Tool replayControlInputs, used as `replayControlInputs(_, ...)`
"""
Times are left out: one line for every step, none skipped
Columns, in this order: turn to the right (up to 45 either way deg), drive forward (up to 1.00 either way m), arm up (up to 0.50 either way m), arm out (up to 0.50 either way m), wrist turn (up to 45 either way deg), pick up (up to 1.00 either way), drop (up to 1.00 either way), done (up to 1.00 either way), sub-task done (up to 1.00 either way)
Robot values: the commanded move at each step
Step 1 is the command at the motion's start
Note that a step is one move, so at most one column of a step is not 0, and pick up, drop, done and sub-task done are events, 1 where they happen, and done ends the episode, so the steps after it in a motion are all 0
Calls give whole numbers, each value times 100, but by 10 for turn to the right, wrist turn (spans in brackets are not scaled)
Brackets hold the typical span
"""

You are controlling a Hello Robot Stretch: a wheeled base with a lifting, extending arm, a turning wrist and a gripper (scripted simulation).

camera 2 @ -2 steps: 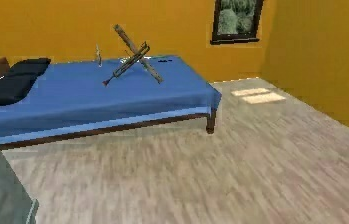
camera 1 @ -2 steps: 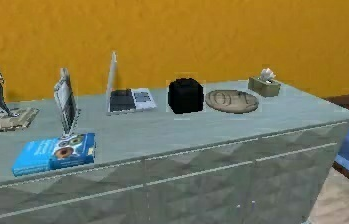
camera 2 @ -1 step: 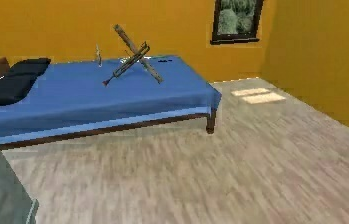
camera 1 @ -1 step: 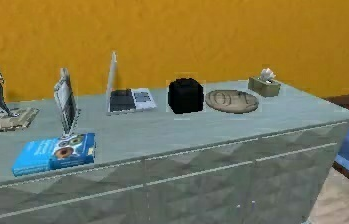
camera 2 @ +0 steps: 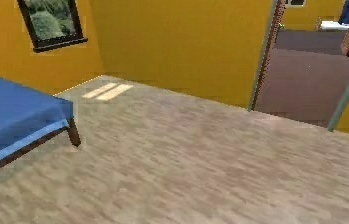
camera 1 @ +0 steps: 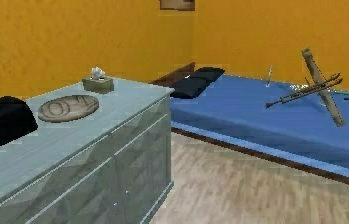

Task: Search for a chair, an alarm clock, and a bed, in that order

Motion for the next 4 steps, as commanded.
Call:
replayControlInputs(270,0,0,0,0,0,0,0,0)
replayControlInputs(0,100,0,0,0,0,0,0,0)
replayControlInputs(390,0,0,0,0,0,0,0,0)
replayControlInputs(0,5,0,0,0,0,0,0,0)
